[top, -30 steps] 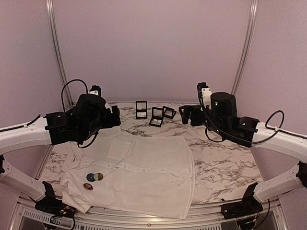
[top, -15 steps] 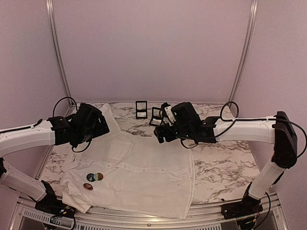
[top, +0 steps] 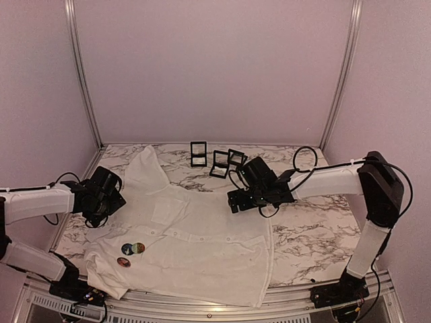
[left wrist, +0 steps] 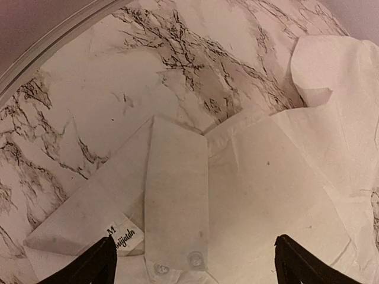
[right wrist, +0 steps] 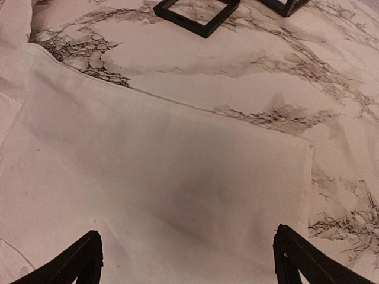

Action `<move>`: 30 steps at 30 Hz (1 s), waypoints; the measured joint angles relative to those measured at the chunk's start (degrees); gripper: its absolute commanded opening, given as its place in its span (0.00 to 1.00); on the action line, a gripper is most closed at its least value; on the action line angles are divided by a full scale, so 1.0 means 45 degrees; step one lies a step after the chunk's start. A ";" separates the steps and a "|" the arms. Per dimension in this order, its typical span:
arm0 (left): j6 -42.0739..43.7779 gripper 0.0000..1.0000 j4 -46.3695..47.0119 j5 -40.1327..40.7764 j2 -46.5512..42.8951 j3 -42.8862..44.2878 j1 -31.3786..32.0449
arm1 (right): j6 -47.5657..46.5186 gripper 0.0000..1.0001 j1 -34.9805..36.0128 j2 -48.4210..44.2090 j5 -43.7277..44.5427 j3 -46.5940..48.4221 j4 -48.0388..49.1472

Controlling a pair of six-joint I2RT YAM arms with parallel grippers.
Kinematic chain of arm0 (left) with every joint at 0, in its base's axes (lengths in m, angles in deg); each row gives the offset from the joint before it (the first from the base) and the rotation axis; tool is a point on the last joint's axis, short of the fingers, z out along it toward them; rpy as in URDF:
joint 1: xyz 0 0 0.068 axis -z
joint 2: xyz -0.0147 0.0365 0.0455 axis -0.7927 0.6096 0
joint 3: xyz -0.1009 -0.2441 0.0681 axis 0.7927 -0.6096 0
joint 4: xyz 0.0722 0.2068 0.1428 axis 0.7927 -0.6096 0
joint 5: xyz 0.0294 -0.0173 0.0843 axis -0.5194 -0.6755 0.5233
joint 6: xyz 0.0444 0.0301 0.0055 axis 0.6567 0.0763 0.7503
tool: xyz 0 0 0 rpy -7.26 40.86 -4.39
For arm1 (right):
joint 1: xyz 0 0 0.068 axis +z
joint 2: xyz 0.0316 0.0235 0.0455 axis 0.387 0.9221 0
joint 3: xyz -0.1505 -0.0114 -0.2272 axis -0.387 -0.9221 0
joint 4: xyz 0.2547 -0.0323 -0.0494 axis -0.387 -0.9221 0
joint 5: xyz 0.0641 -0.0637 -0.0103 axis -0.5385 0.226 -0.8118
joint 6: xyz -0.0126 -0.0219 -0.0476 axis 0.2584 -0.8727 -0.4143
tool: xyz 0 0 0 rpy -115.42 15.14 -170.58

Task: Remove the brooch from the garment
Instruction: Take away the flattened clothing from the center of the board.

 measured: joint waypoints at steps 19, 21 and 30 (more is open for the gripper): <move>0.0869 0.66 0.3905 -0.1933 0.2851 -0.0253 -0.3395 | 0.1311 0.88 -0.2671 -0.0806 -0.1350 -0.2259 0.1064; 0.0908 0.56 0.4269 -0.1953 0.3031 -0.0238 -0.3405 | 0.1365 0.82 -0.2720 -0.0801 -0.1370 -0.2307 0.1141; 0.0942 0.05 0.5042 -0.2521 0.3376 -0.0359 -0.3424 | 0.1710 0.51 -0.2720 -0.0418 -0.1773 -0.2482 0.1549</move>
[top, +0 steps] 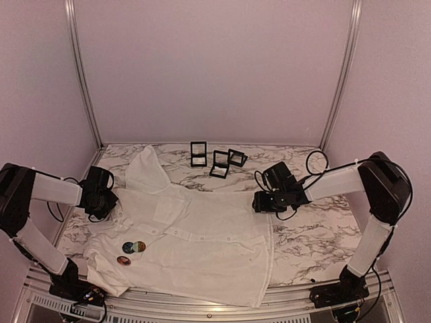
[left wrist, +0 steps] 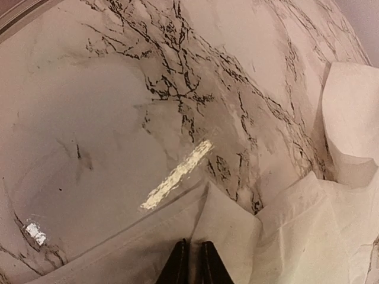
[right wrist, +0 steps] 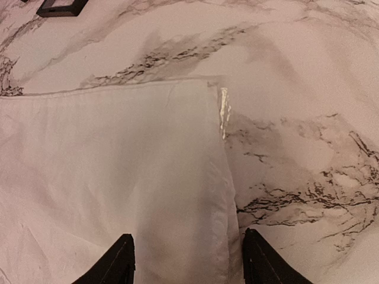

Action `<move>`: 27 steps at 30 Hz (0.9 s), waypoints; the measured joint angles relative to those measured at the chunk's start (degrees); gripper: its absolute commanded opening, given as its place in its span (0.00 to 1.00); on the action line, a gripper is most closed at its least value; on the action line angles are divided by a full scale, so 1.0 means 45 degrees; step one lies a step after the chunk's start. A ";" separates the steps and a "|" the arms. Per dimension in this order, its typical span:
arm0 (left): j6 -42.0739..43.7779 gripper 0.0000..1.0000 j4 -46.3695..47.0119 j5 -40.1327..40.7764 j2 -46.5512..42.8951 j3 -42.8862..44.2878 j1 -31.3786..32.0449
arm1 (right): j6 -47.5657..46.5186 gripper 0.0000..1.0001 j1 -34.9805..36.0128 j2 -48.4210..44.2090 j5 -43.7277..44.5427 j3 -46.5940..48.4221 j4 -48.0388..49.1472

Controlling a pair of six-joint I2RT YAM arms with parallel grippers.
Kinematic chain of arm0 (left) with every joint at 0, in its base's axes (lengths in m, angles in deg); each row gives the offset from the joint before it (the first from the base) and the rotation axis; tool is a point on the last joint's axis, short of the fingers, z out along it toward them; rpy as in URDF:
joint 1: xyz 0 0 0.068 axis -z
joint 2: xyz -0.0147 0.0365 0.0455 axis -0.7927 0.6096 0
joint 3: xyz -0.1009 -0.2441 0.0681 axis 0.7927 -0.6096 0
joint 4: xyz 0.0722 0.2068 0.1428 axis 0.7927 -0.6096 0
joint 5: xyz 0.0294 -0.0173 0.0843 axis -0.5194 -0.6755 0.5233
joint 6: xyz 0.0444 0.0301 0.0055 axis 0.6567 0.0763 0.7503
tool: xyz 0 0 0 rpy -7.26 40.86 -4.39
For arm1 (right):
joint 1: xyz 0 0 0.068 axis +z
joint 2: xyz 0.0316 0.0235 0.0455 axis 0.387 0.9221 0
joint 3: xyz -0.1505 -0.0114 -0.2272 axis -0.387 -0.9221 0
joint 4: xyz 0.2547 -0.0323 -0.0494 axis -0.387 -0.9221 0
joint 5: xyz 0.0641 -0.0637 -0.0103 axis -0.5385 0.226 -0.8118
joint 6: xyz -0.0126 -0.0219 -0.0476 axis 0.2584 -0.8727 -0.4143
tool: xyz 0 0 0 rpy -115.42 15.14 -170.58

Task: Remove the brooch from the garment
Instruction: Take away the flattened clothing from the center of the board.

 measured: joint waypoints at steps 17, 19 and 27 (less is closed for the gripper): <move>0.1015 0.00 0.0102 -0.0617 -0.0831 0.1180 0.0384 | -0.0306 0.00 -0.0087 0.0306 0.0753 0.1302 -0.1049; 0.1166 0.00 0.0097 -0.0622 -0.0806 0.1749 0.0384 | -0.0466 0.00 -0.0291 0.0418 0.0845 0.1749 -0.1156; 0.1855 0.09 0.0107 -0.0617 0.0476 0.3959 0.0384 | -0.1069 0.00 -0.1384 0.1302 0.0976 0.2676 -0.1443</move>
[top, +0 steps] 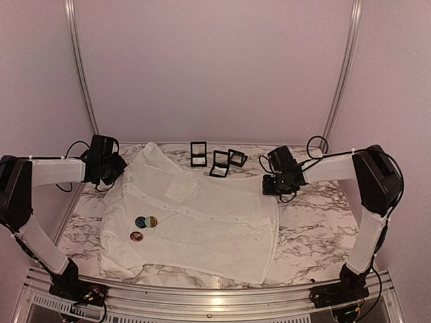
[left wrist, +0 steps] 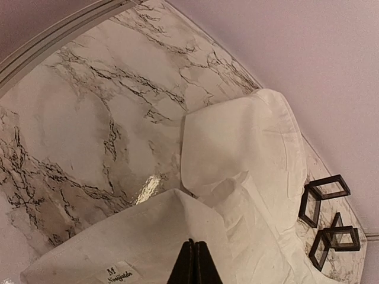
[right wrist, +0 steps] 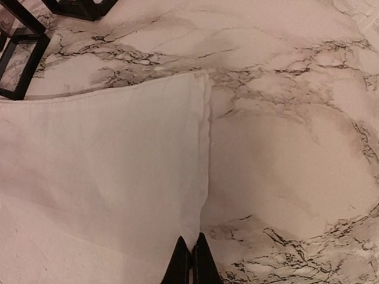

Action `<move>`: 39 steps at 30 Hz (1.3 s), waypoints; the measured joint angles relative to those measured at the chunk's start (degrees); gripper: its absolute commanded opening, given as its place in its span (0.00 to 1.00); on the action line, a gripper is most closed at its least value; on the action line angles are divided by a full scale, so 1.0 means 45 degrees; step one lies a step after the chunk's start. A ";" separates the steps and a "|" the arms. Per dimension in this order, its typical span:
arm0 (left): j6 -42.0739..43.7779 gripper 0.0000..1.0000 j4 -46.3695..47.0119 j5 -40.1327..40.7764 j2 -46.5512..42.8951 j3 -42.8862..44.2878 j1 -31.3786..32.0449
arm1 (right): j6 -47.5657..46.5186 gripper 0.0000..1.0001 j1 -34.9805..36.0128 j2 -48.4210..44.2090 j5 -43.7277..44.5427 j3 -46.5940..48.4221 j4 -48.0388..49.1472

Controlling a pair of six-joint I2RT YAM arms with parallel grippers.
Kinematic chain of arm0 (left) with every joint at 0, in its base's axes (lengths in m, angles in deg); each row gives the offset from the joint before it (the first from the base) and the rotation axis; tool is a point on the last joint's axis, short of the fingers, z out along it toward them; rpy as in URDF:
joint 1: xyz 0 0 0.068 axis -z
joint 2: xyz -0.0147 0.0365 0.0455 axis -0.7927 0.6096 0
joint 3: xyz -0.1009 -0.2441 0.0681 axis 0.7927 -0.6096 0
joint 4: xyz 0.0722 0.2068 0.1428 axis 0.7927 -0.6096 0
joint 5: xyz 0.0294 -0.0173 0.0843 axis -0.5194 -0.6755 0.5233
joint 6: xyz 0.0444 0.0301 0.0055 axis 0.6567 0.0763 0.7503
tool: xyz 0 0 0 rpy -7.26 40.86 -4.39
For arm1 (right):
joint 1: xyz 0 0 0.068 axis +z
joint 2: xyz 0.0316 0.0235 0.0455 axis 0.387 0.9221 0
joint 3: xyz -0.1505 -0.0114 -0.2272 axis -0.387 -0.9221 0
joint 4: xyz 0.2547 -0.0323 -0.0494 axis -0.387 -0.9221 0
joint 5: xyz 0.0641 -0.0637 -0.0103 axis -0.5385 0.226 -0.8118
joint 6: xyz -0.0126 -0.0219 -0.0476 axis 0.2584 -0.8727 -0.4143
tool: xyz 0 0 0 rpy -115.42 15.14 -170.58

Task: Remove the brooch from the garment
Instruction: Take away the flattened clothing from the center of the board.

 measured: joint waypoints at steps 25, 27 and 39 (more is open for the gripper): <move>0.0063 0.82 -0.1394 -0.0340 -0.3215 -0.2380 0.2569 | -0.1399 0.54 0.4328 -0.0869 0.2069 0.2686 -0.1797; -0.0301 0.80 -0.1365 -0.0525 -0.3269 -0.2929 0.2958 | -0.1462 0.54 0.4886 -0.0442 0.1933 0.3235 -0.1651; -0.1515 0.60 -0.1394 -0.0908 -0.4449 -0.4915 0.3021 | -0.1875 0.40 0.8009 0.4439 0.0806 0.7985 -0.1229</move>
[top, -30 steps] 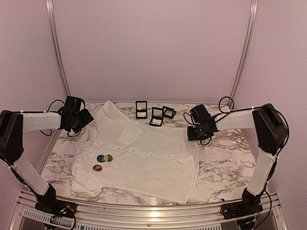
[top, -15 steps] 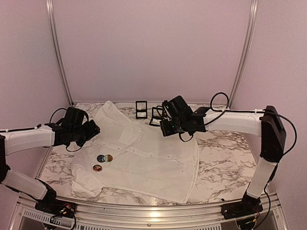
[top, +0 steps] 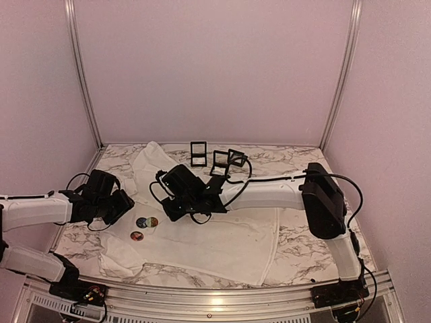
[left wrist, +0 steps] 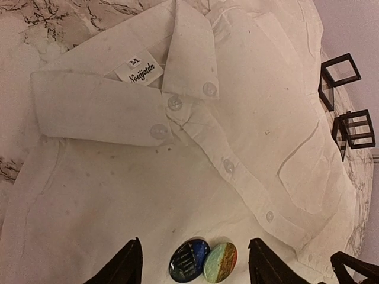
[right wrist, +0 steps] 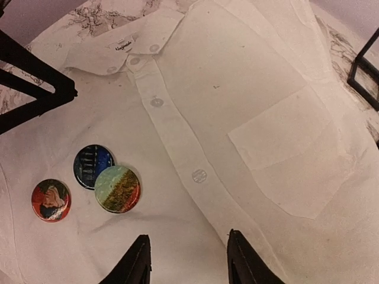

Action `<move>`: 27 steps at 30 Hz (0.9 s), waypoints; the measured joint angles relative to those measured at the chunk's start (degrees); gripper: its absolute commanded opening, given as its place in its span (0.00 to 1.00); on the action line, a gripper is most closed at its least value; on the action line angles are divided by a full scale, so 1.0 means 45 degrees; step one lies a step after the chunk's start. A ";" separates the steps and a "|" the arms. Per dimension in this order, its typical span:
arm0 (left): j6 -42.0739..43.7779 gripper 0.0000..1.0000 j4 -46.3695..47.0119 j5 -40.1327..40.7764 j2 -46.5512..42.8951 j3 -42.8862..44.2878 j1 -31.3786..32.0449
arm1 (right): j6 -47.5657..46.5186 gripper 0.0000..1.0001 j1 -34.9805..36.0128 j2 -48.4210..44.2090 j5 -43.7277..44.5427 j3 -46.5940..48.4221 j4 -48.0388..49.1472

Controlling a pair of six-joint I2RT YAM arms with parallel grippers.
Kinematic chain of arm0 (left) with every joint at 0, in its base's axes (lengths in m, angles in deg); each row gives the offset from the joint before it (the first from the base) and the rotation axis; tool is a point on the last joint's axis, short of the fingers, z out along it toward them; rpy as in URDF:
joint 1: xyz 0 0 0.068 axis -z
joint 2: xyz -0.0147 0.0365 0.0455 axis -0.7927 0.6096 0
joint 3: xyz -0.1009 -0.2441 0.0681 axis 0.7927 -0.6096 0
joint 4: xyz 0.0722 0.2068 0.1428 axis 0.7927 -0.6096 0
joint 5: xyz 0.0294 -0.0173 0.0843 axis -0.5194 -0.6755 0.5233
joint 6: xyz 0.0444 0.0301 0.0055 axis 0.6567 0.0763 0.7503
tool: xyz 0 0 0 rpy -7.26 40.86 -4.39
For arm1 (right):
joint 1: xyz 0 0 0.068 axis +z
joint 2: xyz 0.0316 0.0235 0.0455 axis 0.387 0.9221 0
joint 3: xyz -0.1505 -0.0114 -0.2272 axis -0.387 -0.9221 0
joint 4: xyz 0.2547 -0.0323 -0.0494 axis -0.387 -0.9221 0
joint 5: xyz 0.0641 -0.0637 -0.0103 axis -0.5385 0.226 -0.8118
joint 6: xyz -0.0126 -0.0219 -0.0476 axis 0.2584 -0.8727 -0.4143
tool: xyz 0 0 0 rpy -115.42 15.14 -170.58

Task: Remove the brooch from the garment
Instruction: Take away the flattened clothing from the center of the board.

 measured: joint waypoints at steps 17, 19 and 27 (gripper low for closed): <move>-0.0316 0.54 -0.0005 -0.0044 -0.0442 -0.1613 -0.1015 | -0.0083 0.34 0.0447 0.2166 -0.0180 0.0228 0.0942; -0.0359 0.54 0.0000 -0.0034 -0.0529 -0.1729 -0.0840 | -0.0029 0.34 0.0452 0.1894 -0.0121 -0.0262 0.1141; -0.1015 0.55 0.0141 0.0053 -0.0665 -0.2123 0.0952 | 0.0481 0.37 0.0452 0.0374 0.0355 -0.2827 0.1792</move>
